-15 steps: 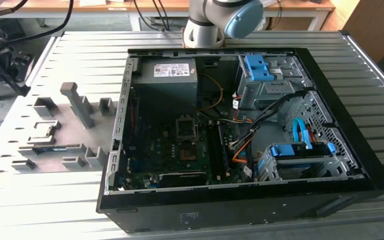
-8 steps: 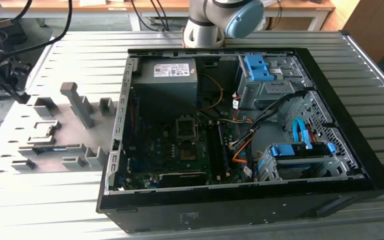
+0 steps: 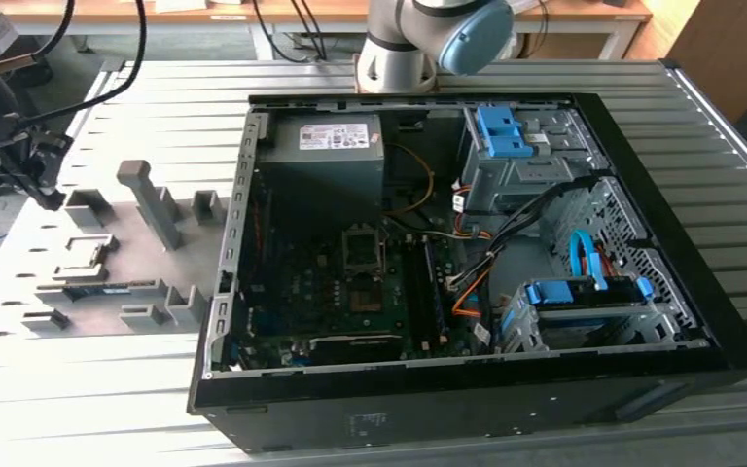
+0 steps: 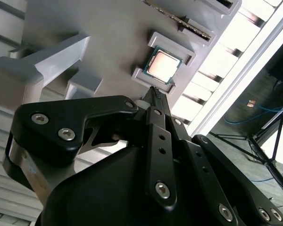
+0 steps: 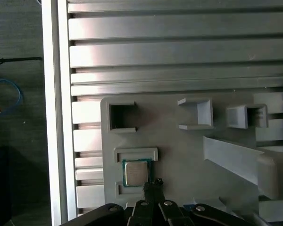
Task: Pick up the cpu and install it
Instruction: 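Reach for the cpu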
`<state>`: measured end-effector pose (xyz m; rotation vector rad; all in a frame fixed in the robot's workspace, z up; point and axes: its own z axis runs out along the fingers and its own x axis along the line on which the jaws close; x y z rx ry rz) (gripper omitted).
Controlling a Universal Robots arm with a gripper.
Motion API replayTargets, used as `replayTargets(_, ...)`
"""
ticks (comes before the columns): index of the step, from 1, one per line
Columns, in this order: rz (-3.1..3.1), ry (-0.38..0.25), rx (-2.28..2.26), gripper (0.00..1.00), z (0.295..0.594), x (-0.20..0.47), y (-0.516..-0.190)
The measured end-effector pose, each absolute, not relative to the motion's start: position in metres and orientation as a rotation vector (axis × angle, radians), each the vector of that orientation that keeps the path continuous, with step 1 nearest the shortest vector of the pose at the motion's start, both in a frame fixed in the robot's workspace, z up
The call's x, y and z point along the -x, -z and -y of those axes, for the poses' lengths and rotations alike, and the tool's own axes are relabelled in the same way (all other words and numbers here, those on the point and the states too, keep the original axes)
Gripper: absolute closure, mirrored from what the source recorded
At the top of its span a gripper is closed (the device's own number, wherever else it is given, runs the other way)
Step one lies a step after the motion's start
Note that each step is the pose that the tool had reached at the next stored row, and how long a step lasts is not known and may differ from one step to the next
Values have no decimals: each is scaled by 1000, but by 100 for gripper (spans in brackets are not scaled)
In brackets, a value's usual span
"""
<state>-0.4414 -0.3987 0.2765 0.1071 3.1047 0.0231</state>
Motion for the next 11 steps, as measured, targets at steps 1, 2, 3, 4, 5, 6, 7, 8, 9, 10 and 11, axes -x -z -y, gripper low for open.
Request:
replayTargets(1,-3105,-23,-107,90,399,441,-275)
replayTargets(2,-3105,-23,-107,90,399,441,-273)
replayTargets(3,-3105,-23,-107,90,399,441,-271)
replayTargets(4,-3105,-23,-107,90,399,441,-269)
replayTargets(5,-3105,-23,-107,90,399,441,-269)
replayTargets(6,-3105,-23,-107,90,399,441,-269)
replayTargets(7,-3105,-23,-107,90,399,441,-269)
replayTargets(8,-3105,-23,-107,90,399,441,-269)
replayTargets(9,-3105,-23,-107,90,399,441,-269)
replayTargets(10,-3105,-23,-107,90,399,441,-268)
replayTargets(11,-3105,-23,-107,90,399,441,-268)
